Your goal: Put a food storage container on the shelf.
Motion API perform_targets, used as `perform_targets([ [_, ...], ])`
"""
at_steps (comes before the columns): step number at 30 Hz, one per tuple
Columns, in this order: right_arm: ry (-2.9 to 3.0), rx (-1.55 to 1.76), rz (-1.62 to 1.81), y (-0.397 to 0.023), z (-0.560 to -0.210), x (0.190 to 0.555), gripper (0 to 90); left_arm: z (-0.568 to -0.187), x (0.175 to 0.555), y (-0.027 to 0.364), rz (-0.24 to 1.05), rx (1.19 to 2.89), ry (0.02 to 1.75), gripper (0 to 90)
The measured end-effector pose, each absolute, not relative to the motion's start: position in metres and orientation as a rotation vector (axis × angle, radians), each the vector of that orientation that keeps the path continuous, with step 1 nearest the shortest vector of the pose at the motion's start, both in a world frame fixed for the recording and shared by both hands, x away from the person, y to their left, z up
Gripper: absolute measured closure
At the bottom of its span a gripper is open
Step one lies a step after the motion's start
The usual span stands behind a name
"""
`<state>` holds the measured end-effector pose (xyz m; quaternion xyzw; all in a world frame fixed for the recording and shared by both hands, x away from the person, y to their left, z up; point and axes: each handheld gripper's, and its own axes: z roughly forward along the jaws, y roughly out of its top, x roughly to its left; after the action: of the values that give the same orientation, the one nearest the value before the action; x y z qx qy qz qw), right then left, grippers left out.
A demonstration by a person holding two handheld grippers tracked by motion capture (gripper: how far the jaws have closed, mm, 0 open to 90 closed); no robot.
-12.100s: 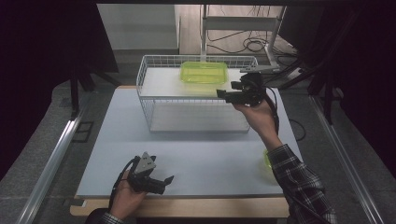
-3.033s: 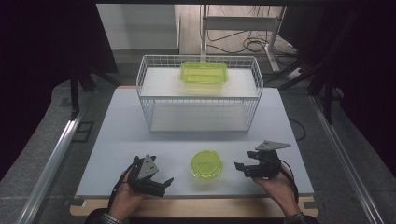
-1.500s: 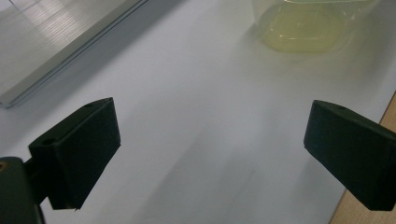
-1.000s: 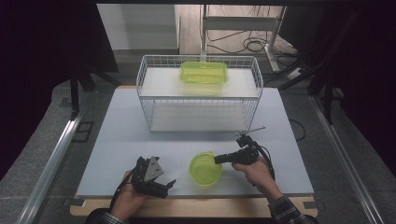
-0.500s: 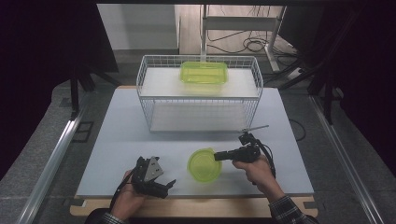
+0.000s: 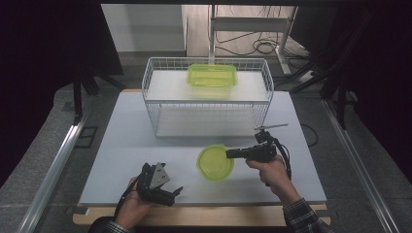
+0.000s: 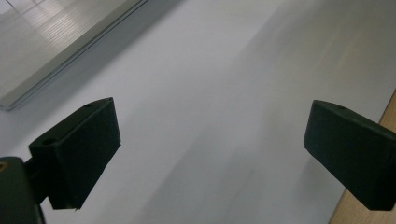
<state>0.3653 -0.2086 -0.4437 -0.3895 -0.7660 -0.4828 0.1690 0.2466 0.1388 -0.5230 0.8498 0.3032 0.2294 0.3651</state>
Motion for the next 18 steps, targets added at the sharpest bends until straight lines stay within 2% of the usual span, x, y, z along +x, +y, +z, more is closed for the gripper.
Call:
perform_targets([
  [18, -2.141, -1.111, -1.528, -0.212, -0.381, 0.387, 81.8, -0.521, 0.249, 0.144, 0.536, 2.131, 0.826, 2.4],
])
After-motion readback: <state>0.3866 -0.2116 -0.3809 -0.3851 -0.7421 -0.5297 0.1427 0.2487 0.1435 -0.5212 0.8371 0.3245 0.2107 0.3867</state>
